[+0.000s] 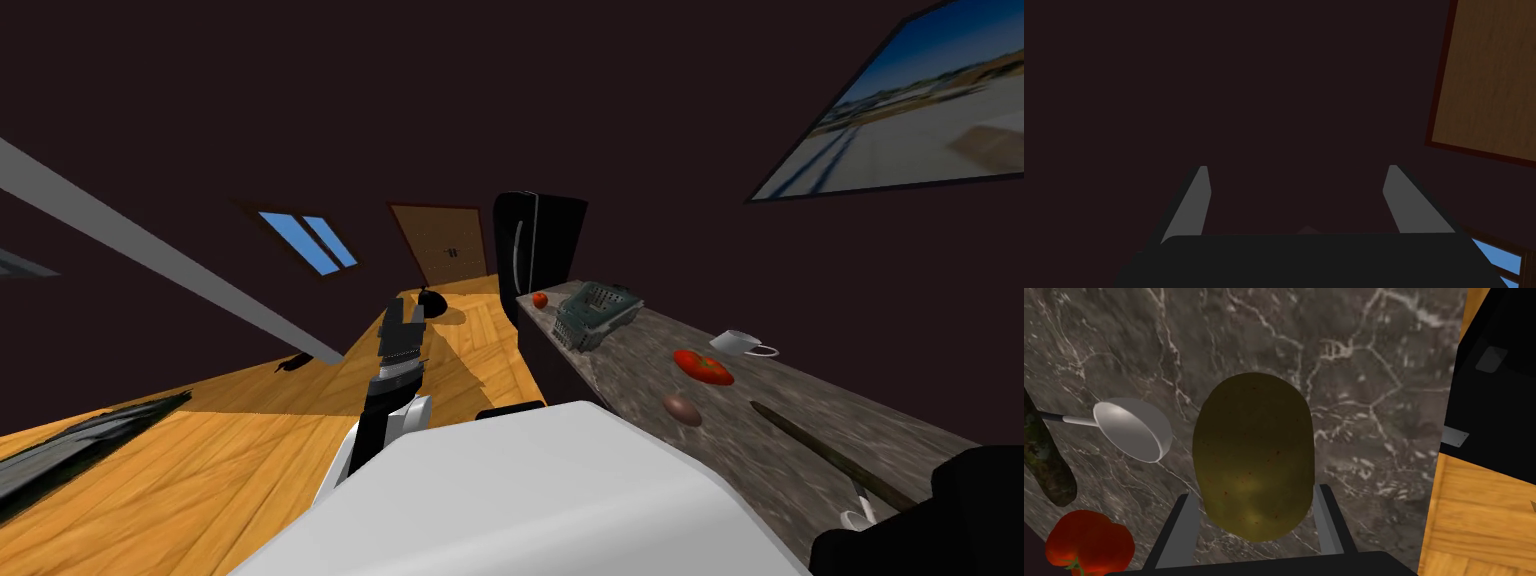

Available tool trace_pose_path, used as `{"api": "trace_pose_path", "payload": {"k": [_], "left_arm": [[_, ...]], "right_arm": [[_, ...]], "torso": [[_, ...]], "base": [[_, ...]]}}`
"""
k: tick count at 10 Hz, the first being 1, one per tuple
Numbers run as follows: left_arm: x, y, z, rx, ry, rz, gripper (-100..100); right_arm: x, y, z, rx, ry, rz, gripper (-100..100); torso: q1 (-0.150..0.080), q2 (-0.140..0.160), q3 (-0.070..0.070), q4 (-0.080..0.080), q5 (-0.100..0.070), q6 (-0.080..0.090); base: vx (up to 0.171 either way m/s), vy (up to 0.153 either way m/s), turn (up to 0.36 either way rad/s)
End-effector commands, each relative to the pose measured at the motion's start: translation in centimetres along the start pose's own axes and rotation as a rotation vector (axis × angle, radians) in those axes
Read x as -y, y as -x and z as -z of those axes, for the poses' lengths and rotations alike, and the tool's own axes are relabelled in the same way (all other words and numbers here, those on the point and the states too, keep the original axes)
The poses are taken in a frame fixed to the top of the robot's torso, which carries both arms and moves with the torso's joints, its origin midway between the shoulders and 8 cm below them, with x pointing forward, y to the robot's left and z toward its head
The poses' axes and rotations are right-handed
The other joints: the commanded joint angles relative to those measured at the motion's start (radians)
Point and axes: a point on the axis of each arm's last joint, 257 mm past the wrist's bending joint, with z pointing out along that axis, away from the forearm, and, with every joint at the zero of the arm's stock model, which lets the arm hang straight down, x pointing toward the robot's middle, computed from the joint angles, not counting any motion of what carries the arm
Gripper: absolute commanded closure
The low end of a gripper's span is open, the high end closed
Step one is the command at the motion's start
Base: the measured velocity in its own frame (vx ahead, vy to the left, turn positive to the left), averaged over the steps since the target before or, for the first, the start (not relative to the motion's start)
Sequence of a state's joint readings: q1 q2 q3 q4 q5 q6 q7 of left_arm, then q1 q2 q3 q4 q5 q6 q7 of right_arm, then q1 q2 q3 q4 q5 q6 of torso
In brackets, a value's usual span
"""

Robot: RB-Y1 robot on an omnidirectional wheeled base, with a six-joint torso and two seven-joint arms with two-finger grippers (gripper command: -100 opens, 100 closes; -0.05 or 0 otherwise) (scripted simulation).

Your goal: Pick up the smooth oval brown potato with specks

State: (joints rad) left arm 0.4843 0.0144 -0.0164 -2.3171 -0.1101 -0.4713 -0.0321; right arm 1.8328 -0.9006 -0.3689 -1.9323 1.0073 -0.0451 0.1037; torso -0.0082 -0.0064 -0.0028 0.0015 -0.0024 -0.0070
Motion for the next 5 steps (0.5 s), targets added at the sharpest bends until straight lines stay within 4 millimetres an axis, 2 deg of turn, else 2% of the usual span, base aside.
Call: {"api": "trace_pose_path", "payload": {"k": [1,2,3,5], "left_arm": [[0.0,0.0,0.0,0.000,0.000,0.000,0],[0.0,0.0,0.0,0.000,0.000,0.000,0],[0.0,0.0,0.0,0.000,0.000,0.000,0],[0.0,0.0,0.0,0.000,0.000,0.000,0]], "right_arm": [[0.0,0.0,0.0,0.001,0.000,0.030,100],[-0.6,-0.5,1.3,-0.015,-0.024,-0.005,100],[-0.8,-0.5,1.4,-0.017,-0.020,-0.006,100],[-0.8,-0.5,1.4,-0.017,-0.020,0.044,100]], "torso": [[0.000,0.000,0.000,0.000,0.000,0.000],[0.001,0.002,0.001,0.000,0.000,0.000],[0.000,-0.001,0.000,0.000,0.001,0.003],[0.000,-0.002,-0.001,0.000,0.001,0.000]], "base": [[-0.004,0.001,0.011],[0.103,-0.059,-0.226],[0.139,-0.058,-0.177],[0.044,-0.012,0.021]]}}
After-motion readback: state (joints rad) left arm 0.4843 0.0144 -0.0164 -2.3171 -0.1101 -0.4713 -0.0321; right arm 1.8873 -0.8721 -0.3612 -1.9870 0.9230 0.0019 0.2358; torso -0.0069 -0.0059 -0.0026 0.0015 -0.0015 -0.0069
